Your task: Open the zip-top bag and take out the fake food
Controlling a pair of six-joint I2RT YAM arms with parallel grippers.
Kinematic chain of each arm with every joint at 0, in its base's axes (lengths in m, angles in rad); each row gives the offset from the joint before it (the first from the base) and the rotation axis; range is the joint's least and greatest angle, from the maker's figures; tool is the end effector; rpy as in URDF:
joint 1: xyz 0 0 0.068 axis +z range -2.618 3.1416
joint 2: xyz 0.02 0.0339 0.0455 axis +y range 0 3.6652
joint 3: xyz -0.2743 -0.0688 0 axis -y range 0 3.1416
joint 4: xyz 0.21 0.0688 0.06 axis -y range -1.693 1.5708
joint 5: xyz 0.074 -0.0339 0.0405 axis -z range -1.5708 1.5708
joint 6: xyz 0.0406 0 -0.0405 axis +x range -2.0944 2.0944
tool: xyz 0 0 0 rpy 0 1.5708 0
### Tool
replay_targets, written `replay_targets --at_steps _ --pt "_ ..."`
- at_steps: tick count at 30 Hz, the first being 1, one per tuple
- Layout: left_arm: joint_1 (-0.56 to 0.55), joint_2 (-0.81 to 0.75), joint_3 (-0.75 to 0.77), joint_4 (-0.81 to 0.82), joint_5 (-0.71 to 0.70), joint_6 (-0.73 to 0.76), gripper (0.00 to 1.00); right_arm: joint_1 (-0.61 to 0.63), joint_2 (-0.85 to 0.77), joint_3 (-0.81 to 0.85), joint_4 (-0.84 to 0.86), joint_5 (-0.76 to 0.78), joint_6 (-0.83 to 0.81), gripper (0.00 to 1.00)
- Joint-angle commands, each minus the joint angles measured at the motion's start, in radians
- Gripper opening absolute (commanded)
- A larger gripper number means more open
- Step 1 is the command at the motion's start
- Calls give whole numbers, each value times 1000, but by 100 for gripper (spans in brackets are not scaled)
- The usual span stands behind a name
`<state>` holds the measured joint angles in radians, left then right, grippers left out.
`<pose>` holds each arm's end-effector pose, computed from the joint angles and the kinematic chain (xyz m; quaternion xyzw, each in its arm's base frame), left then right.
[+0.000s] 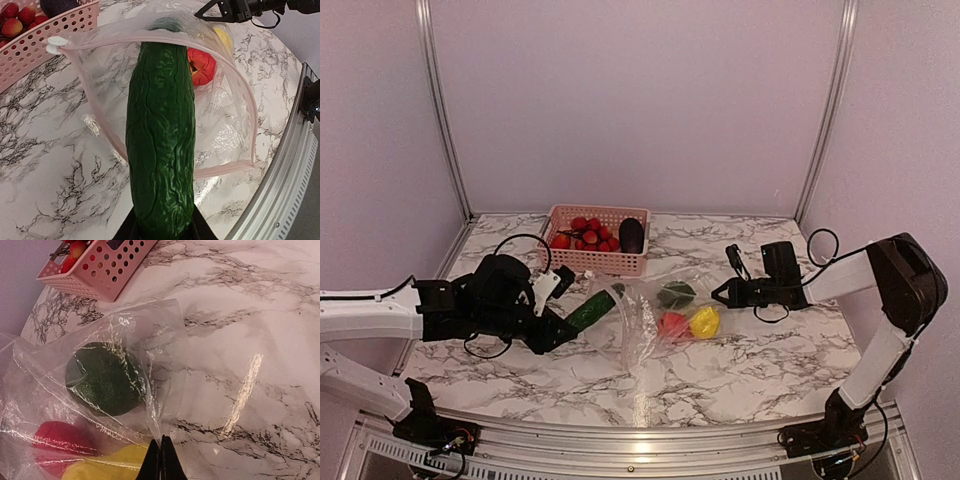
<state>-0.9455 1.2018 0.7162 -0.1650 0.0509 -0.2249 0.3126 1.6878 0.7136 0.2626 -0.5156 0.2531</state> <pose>0.1306 -0.1844 0.2550 0.3264 0.8342 -0.2642 0.3574 0.2816 0.1121 0.1745 -0.1323 0.8755 0.3350 0.3220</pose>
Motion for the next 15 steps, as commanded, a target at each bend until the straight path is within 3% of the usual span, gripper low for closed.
replay_targets --at_steps 1,6,10,15 --pt "-4 -152 -37 -129 -3 -171 13 -12 -16 2 -16 19 -11 0" --pt "-1 -301 -95 -170 -15 -269 13 -13 -4 3 -7 14 -12 0" --pt "53 -367 -111 -73 55 -289 13 -14 9 1 6 13 -13 0" --pt "200 -228 -5 29 157 -261 13 -14 26 3 19 -2 -11 0"
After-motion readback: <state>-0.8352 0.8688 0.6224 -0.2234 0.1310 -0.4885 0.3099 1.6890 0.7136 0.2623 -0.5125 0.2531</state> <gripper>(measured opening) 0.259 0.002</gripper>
